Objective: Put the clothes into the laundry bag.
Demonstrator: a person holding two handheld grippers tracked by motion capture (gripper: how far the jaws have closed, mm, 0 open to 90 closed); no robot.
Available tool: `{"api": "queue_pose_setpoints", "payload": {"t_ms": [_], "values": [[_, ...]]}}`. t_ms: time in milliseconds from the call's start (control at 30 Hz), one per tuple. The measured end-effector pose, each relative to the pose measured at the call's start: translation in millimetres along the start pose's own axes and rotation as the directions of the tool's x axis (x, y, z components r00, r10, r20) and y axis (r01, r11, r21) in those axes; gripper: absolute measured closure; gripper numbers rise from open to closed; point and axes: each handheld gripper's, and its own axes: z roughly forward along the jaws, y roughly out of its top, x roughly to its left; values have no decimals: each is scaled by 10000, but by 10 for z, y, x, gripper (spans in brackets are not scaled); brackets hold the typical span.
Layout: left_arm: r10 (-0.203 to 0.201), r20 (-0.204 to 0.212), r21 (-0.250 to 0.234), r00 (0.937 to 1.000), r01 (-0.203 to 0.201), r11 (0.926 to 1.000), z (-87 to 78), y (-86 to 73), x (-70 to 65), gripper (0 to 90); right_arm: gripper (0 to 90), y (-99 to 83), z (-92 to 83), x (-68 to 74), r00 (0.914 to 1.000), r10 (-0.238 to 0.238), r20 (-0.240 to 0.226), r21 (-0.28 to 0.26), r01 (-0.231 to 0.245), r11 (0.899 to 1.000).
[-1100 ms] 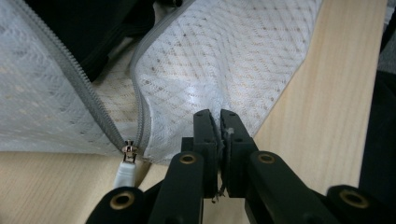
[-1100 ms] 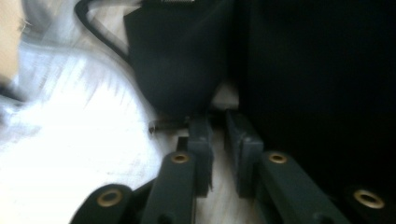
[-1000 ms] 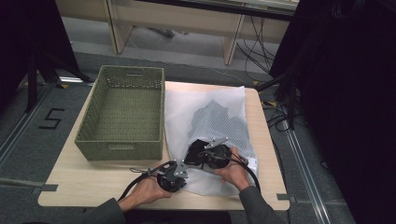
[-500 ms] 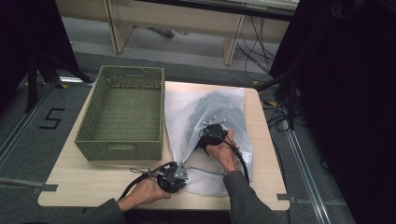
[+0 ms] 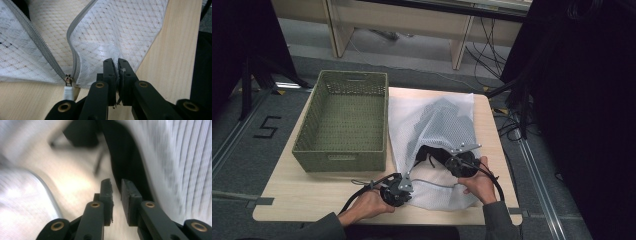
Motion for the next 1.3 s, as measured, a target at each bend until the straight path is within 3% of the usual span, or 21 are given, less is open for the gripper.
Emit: {"api": "queue_pose_setpoints", "payload": {"t_ms": [33,67,200,367,433,500,533,567,600,667,700,800,833,867,900,1000,1067,1100,1167,1200,1300], "values": [[-23,7,-5,10000,23,10000,1,0,0,853,809,-38,45,-40,9999,-29,96,273,26,9996],[-2,-5,-6,10000,2,10000,1,0,0,853,812,-58,95,-49,9992,402,69,440,-405,9982],[14,25,-8,10000,-14,10000,1,0,3,853,826,-3,336,-148,9981,-124,606,865,72,9962],[-58,112,16,9999,58,10000,3,0,4,853,859,201,556,-256,9895,89,1442,524,-166,9985],[116,40,11,9999,-116,9999,2,4,6,854,866,284,645,-332,9817,494,1842,178,-536,9984],[10,77,12,10000,-11,10000,4,3,-2,854,867,328,676,-394,9711,766,2262,-111,-761,9970],[3,79,5,10000,-3,10000,5,3,-1,854,866,341,678,-453,9679,683,2420,-346,-618,9975],[85,42,-5,10000,-85,10000,3,4,5,854,862,345,662,-508,9652,669,2528,-606,-532,9967],[66,47,-3,10000,-66,10000,1,1,5,854,851,354,625,-522,9641,1098,2416,-709,-953,9929],[-61,98,7,9999,61,10000,3,-1,2,854,823,336,535,-531,9671,1409,2117,-775,-1271,9889],[-78,100,15,9999,78,10000,2,-1,3,854,804,331,480,-539,9726,1352,1890,-962,-1186,9883],[-50,23,-51,10000,50,10000,3,-5,6,851,725,274,265,-468,9899,1232,705,-478,-1200,9916],[-54,44,-8,10000,54,10000,1,-2,7,849,707,231,194,-447,9939,956,545,-508,-928,9944],[-202,108,7,9997,202,9998,2,-2,4,845,690,195,114,-395,9932,1123,295,-585,-1104,9922],[-223,142,-17,9997,223,9997,4,-3,9,843,673,157,-30,-354,9947,1030,-78,-161,-1031,9945],[-337,165,-26,9993,337,9994,-3,-8,12,835,612,56,-294,-290,9949,1008,-12,-366,-1008,9942],[-353,171,-115,9992,355,9993,-18,-1,26,825,573,-29,-437,-310,9946,900,520,-888,-852,9924],[-470,210,-154,9987,474,9988,-26,-2,25,823,545,-63,-512,-327,9891,1262,761,-886,-1194,9889],[-509,216,-299,9985,515,9982,-56,10,34,820,506,-121,-545,-380,9805,1508,1264,-695,-1429,9873],[-480,184,-336,9987,486,9983,-76,17,40,819,493,-166,-540,-413,9787,1411,1493,-514,-1348,9895],[-630,272,-481,9976,642,9968,-96,19,55,820,463,-263,-456,-376,9786,1433,1479,-110,-1433,9896]]}}
